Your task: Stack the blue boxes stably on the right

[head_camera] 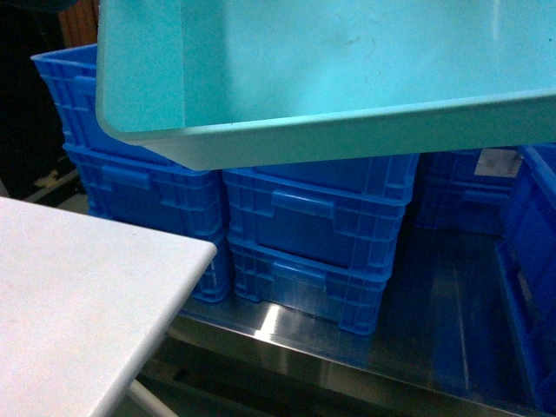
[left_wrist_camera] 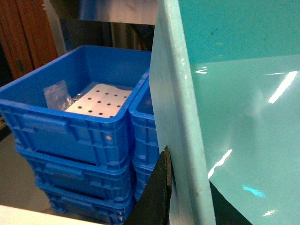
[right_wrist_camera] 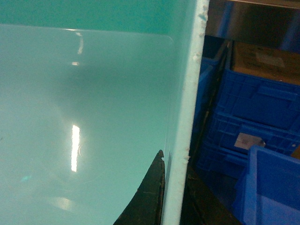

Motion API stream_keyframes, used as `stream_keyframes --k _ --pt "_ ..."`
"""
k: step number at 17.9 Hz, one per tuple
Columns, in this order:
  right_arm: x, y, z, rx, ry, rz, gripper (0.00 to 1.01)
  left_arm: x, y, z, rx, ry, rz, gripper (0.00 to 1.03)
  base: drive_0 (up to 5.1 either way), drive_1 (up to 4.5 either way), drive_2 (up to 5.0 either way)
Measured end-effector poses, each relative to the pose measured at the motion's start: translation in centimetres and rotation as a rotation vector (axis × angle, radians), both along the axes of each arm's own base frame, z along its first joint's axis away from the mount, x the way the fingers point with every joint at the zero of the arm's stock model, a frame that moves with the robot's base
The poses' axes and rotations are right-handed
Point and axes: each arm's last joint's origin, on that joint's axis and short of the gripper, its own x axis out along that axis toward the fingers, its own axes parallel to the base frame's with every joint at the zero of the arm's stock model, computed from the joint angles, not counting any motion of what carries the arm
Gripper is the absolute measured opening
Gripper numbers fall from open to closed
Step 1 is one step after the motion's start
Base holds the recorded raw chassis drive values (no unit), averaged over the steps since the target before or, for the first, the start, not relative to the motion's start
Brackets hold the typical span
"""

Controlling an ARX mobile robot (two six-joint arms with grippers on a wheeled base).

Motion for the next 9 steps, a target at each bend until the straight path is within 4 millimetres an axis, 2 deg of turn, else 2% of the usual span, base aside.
stream_keyframes --k 9 --pt "0.00 0.00 0.00 0.000 0.000 0.000 0.08 0.00 0.00 0.00 0.000 0.000 0.000 0.05 -1.6 -1.62 -1.6"
